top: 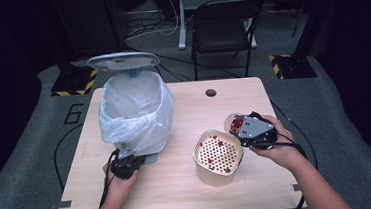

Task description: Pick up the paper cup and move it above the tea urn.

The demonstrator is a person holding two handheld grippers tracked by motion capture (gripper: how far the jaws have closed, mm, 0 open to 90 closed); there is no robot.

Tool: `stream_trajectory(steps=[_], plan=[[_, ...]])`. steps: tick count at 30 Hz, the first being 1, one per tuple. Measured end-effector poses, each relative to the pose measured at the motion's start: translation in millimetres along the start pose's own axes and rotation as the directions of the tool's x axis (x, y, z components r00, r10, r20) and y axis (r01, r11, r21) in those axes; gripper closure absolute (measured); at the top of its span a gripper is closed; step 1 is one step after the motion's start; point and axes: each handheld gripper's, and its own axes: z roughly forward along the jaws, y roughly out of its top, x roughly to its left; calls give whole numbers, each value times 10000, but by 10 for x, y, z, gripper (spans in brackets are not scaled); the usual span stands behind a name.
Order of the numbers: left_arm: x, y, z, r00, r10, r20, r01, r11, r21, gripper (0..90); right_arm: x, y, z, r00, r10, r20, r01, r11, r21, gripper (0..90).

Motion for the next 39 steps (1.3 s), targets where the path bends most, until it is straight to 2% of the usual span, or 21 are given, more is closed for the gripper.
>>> stream_trajectory(steps=[1,4,5,10,16,20,22,25,26,28,30,31,32,33,34,36,37,38,39], plan=[[0,1,-2,10000,7,-13,-6,10000,35,900,11,16,0,9995,-289,87,289,9996,-16,482],[2,0,-2,10000,13,-18,-13,10000,17,900,68,60,-11,9965,-718,431,719,9974,-6,483],[1,0,-2,10000,-14,-38,14,10000,18,900,84,78,-11,9925,-1024,660,1030,9947,-60,483],[1,2,-4,10000,45,-43,-44,10000,54,900,163,96,-6,9832,-1563,943,1574,9875,-42,484],[3,1,-1,10000,45,-37,-45,10000,6,900,248,104,3,9654,-2309,1213,2303,9729,190,485],[2,1,-1,10000,43,-45,-43,10000,10,900,312,123,6,9433,-3019,1381,2986,9533,445,487],[0,2,-3,10000,36,-20,-36,10000,45,900,353,137,11,9232,-3508,1568,3457,9364,597,487],[-1,2,-3,10000,26,-21,-26,10000,38,900,412,157,17,8987,-4043,1702,3970,9146,765,488],[-1,1,-2,10000,31,-29,-31,10000,38,900,436,165,22,8852,-4303,1768,4216,9027,857,489],[0,1,-3,10000,30,-51,-30,10000,38,900,472,176,30,8717,-4541,1841,4448,8910,915,490],[1,2,-4,10000,36,-42,-36,10000,54,900,513,188,41,8366,-5098,2005,4975,8603,1116,491],[1,0,-1,10000,17,-18,-17,10000,5,900,527,192,45,8279,-5225,2039,5095,8526,1161,491],[1,0,-1,10000,14,-22,-14,10000,10,900,545,197,51,8108,-5456,2118,5307,8380,1271,492],[2,0,-1,10000,24,-22,-24,10000,16,900,569,198,59,7854,-5760,2266,5576,8173,1449,492],[1,-1,-1,10000,28,-35,-28,10000,6,900,591,198,70,7654,-6008,2306,5803,7993,1562,492],[4,1,-1,10000,67,-38,-67,10000,7,900,625,200,86,7403,-6324,2281,6096,7745,1689,492],[1,-1,-1,10000,24,-35,-24,10000,8,900,644,197,95,7237,-6496,2331,6250,7601,1777,492],[3,1,-1,10000,49,-61,-49,10000,29,900,661,190,107,7147,-6584,2361,6325,7524,1839,492],[-1,-1,-2,10000,-19,-51,19,10000,30,900,674,188,114,6911,-6788,2483,6508,7338,1948,493]])
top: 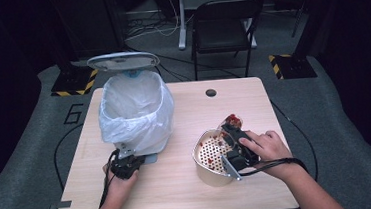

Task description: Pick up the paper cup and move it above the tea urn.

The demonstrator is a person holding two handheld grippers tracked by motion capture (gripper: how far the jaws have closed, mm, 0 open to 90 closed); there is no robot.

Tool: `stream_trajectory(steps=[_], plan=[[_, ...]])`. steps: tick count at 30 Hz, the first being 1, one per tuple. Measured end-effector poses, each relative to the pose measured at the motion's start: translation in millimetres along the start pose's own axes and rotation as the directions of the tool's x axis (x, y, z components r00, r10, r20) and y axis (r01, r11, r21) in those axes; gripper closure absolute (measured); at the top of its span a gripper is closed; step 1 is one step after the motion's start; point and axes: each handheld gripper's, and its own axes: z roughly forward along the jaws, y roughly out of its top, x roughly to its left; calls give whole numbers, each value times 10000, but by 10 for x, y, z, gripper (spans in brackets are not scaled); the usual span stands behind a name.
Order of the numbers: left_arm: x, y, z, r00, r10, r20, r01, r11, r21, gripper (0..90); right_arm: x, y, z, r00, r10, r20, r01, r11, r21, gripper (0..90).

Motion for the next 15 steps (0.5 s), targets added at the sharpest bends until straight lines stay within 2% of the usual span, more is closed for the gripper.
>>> stream_trajectory(steps=[1,2,3,4,5,7,9,10,11,12,13,14,15], plan=[[12,7,-2,9998,197,-46,-197,9998,34,900,28,2,-3,9999,-83,118,82,9999,107,492],[2,2,-1,10000,48,-2,-48,10000,10,900,27,7,8,9975,-687,172,686,9976,61,493],[2,3,-3,10000,57,-17,-57,10000,37,900,35,10,8,9949,-987,229,985,9951,83,492],[2,1,-1,10000,40,2,-40,10000,6,900,58,19,6,9880,-1488,405,1482,9888,176,492],[3,2,-1,10000,44,1,-44,10000,15,900,87,22,8,9826,-1780,533,1768,9839,260,492],[3,4,-5,10000,51,-20,-51,10000,66,900,125,26,14,9759,-2130,465,2115,9767,352,490],[3,4,-5,10000,51,-21,-51,10000,65,900,166,41,16,9588,-2791,530,2758,9592,622,489],[3,4,-6,10000,56,-26,-56,10000,71,900,197,51,13,9483,-3087,739,3026,9495,831,489],[3,4,-6,10000,49,-24,-48,10000,70,900,161,60,26,9117,-4061,618,4016,9129,732,489],[4,4,-6,10000,43,-6,-43,10000,72,900,197,60,30,9001,-4305,677,4245,9013,864,488],[4,4,-6,10000,48,-4,-48,10000,76,900,217,60,33,8919,-4465,721,4396,8933,937,488],[4,4,-6,10000,39,0,-39,10000,71,900,236,64,34,8791,-4703,778,4622,8808,1028,487],[5,4,-6,10000,38,-1,-37,10000,69,900,248,66,35,8734,-4806,786,4722,8753,1046,487]])
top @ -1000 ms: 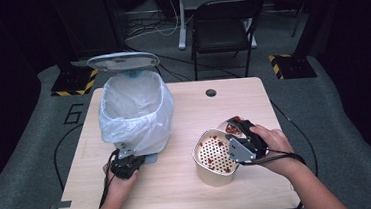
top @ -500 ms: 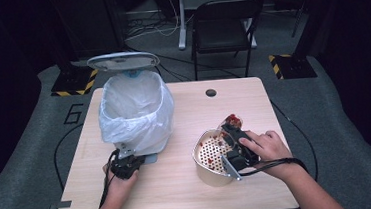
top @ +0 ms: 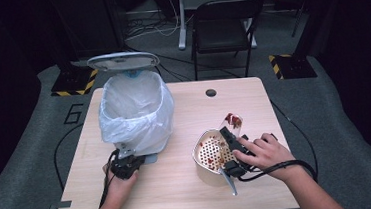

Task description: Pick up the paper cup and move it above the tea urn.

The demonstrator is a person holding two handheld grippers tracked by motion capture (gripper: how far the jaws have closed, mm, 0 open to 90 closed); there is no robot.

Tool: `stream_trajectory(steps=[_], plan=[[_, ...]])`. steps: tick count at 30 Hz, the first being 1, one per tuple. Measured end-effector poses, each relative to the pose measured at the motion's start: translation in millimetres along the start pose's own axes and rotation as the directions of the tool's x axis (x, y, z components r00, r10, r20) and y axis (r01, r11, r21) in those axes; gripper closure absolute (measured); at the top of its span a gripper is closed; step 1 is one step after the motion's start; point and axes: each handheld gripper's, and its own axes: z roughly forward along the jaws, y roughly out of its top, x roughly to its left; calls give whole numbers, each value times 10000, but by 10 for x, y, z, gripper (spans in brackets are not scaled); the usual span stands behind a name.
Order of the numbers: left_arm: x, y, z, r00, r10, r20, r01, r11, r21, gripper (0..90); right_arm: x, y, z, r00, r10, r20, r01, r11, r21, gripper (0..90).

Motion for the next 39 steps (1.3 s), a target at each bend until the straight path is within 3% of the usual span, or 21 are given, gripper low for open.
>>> stream_trajectory(steps=[4,5,10,11,20,21,23,33,38,39], plan=[[0,-1,3,10000,-28,18,28,10000,-40,900,31,27,-1,9986,-457,252,452,9988,210,487],[0,0,1,10000,-19,9,19,10000,-13,900,61,30,3,9976,-670,-185,675,9973,276,488],[-1,0,1,10000,-25,11,25,10000,-17,900,51,25,2,9966,-824,-29,825,9957,415,488],[-2,0,2,10000,-37,24,37,10000,-17,900,75,30,7,9990,-434,77,431,9986,315,487],[-1,-2,5,10000,-57,50,57,10000,-68,900,40,21,8,9992,-382,-148,385,9990,216,485],[-2,-2,5,10000,-58,48,58,10000,-68,900,70,31,22,10000,59,21,-59,9999,101,484],[-1,-2,4,10000,-52,47,53,10000,-64,900,52,26,15,9988,-454,-160,457,9988,188,483],[1,-1,4,10000,-46,24,46,10000,-59,900,44,61,-3,9933,-1122,276,1120,9937,107,479],[0,-2,4,10000,-58,24,58,10000,-61,900,59,64,4,9950,-939,346,935,9955,133,478],[0,-2,4,10000,-61,24,62,10000,-65,900,98,78,11,9973,-533,500,531,9986,55,477]])
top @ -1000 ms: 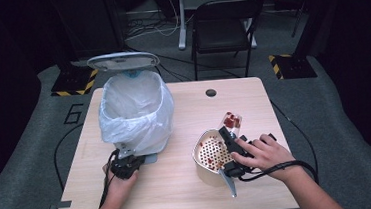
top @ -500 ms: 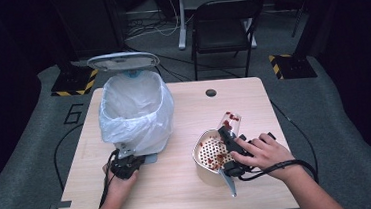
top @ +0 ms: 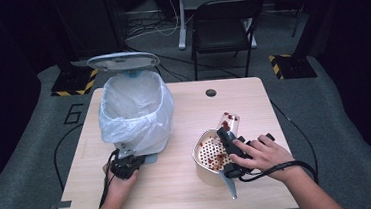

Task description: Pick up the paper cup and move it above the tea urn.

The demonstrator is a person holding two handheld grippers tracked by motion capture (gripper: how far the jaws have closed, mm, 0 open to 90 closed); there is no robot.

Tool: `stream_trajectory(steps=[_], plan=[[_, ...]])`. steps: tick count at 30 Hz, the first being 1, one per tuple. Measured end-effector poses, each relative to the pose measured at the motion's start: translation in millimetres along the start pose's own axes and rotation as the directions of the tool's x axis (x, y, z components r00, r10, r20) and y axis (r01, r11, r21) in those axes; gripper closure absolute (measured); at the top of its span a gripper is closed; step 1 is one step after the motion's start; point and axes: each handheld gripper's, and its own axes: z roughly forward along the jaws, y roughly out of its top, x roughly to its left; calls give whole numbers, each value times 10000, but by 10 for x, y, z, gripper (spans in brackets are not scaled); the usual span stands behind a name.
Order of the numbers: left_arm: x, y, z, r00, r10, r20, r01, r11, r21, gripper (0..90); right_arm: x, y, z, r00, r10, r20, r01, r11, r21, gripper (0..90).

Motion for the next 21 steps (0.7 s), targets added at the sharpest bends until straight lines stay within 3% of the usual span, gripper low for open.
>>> stream_trajectory(steps=[1,2,3,6,9,14,15,16,19,21], plan=[[0,1,-1,10000,17,-7,-17,10000,22,900,17,9,1,9995,295,144,-295,9996,2,477],[1,0,-1,10000,10,0,-10,10000,8,900,9,7,5,9994,263,206,-264,9997,19,477],[1,1,-3,10000,-2,18,2,10000,38,900,-40,-16,-5,9985,-555,-17,555,9982,205,476],[2,1,-1,10000,28,1,-28,10000,21,900,-34,-18,-14,9972,-742,29,741,9969,279,475],[2,3,-5,10000,50,-19,-50,10000,78,900,-47,-24,-22,9984,-567,17,567,9981,259,475],[3,3,-5,10000,57,-14,-57,10000,81,900,-48,-31,-29,9976,-679,124,675,9972,334,476],[2,3,-5,10000,46,-15,-46,10000,75,900,-5,-16,-37,9998,-32,183,23,9987,500,476],[3,1,-2,10000,42,1,-42,10000,34,900,-53,-33,-26,9980,-613,121,609,9977,297,476],[1,3,-5,10000,59,-22,-59,10000,77,900,-60,-33,-28,9973,-714,144,709,9970,325,476],[2,2,-4,10000,47,-11,-47,10000,57,900,-10,-9,-36,9987,165,480,-190,9985,519,476]])
